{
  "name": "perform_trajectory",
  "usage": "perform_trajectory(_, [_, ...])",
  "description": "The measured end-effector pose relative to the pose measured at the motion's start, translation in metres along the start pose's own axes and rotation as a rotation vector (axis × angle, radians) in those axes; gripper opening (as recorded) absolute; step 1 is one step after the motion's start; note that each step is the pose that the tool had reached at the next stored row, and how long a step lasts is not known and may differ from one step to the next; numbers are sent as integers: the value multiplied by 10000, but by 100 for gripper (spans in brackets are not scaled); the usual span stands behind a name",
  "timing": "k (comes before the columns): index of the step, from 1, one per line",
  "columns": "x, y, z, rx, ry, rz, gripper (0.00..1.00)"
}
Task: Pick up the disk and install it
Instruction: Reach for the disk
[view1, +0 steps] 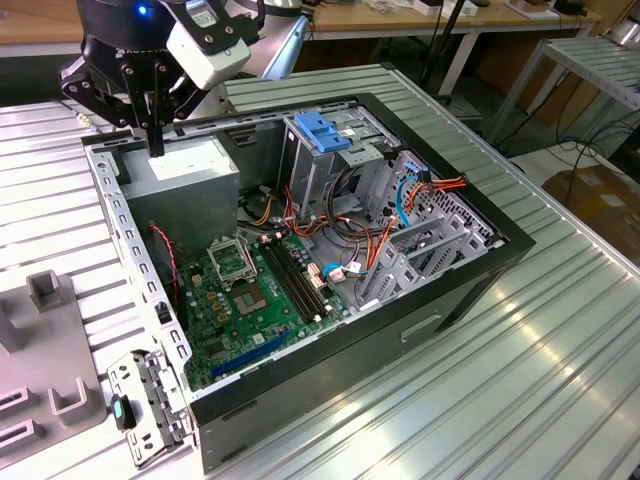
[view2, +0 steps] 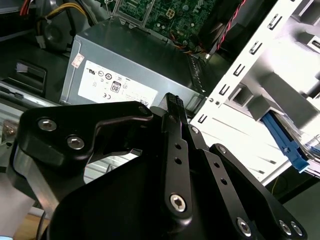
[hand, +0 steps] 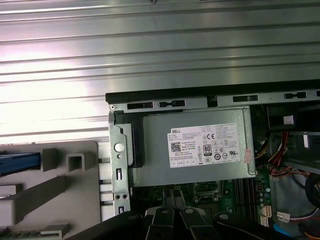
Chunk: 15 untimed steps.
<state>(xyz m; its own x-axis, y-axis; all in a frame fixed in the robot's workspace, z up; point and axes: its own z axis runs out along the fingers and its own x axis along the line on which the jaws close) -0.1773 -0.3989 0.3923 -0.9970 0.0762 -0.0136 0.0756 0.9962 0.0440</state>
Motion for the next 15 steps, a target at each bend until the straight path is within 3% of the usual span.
perform_trajectory(15, [47,-4,1,2,27,1,11])
